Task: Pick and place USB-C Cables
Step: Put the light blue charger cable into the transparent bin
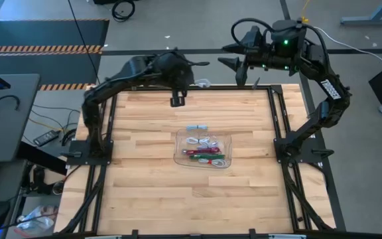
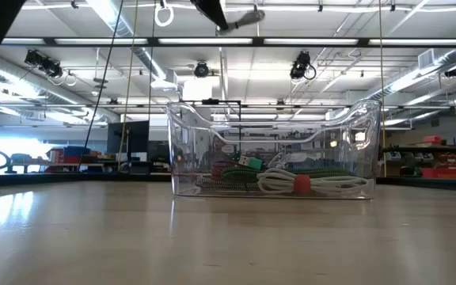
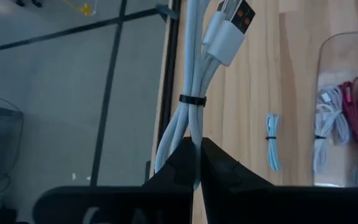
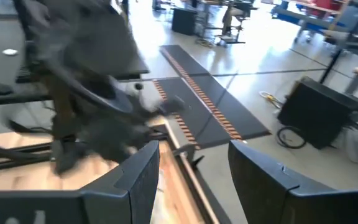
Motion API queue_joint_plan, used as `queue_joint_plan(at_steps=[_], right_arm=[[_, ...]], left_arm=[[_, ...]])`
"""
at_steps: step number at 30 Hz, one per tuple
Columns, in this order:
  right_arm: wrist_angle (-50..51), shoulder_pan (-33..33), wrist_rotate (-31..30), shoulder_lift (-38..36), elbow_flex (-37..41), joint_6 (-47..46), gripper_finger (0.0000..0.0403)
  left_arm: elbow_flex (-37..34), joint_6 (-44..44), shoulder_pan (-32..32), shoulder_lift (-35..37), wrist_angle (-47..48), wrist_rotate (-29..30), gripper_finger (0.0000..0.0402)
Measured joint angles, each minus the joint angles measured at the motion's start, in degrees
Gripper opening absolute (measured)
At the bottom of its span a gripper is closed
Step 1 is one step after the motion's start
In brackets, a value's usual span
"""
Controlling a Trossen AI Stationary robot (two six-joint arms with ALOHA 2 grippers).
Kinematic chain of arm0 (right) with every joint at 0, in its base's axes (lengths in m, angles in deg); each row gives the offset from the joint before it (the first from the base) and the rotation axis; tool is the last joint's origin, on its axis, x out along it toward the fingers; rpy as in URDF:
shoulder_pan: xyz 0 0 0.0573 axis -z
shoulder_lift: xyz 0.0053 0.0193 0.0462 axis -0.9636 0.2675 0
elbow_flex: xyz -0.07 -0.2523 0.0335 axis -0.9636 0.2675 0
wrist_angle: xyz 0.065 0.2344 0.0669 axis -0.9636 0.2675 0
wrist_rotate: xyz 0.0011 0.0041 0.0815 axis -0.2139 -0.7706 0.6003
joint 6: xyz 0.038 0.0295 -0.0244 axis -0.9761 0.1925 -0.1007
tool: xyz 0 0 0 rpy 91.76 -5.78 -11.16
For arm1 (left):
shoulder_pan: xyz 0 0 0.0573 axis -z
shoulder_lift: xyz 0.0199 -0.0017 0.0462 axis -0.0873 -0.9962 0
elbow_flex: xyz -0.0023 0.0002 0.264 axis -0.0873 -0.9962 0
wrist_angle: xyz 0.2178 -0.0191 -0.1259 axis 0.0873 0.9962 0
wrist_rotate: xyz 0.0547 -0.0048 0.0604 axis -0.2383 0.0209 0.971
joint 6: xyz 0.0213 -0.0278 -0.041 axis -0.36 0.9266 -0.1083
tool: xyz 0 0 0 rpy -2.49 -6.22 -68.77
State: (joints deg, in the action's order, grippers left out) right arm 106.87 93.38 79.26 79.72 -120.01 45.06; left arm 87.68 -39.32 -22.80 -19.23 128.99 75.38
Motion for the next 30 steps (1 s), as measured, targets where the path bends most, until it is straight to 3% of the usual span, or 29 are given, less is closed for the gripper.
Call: queue_joint_plan(at_steps=[9,14,18,22,30], right_arm=[[0.6,9.0,1.0,0.1,0.0,1.1,0.0197],[4.1,13.3,10.2,0.0,1.0,-3.1,0.0197],[3.2,13.0,16.8,0.1,5.4,-4.5,0.0197],[-4.5,9.9,18.9,0.1,13.8,-4.6,0.0197],[-34.9,2.9,23.1,0.2,29.3,-3.5,0.0197]], left_arm=[[0.0,6.9,9.0,8.1,4.1,0.5,0.0010],[0.0,10.5,15.5,11.5,2.9,5.0,0.0010],[0.0,13.1,18.8,13.7,0.4,10.6,0.0010],[0.0,13.8,20.1,15.4,-2.2,12.5,0.0010],[0.0,15.5,19.5,16.6,-4.0,13.7,0.0010]])
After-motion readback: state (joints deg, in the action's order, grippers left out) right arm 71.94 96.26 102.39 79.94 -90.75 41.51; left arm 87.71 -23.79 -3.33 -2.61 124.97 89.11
